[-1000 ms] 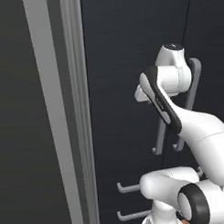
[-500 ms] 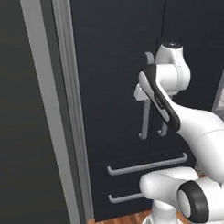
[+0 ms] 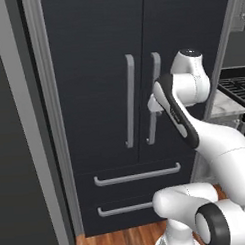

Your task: Gather the cucumber and carrot from the fridge and place them on a tray on the dining counter. Then gather the fishs from the fridge and place them on the other tray.

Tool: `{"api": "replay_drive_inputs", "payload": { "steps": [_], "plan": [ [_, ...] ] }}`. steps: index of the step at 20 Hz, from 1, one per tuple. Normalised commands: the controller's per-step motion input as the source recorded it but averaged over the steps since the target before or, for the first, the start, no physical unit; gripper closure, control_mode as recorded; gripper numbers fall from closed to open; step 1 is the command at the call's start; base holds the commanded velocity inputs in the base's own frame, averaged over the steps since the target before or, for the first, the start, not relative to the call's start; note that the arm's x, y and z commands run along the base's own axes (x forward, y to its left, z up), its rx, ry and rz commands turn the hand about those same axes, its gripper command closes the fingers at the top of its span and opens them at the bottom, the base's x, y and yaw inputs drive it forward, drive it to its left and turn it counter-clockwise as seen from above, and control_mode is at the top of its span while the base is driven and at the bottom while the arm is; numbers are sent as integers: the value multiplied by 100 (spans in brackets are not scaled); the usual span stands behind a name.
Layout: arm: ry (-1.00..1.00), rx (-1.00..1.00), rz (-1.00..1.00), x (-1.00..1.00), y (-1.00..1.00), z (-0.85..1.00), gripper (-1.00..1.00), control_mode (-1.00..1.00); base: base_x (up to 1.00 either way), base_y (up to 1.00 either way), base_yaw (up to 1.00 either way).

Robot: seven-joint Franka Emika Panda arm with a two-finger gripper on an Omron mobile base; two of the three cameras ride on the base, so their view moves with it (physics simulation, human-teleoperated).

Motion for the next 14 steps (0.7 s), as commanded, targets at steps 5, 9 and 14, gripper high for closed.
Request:
{"api": "replay_drive_inputs", "payload": {
  "steps": [5, 9, 14],
  "plan": [
    [0, 0, 0, 0, 0, 0, -100, 100, 1, -5, 0],
    [0, 0, 0, 0, 0, 0, -100, 100, 13, -15, 0],
    [-12, 0, 0, 1, -11, -1, -100, -100, 3, -5, 0]
  ]
}}
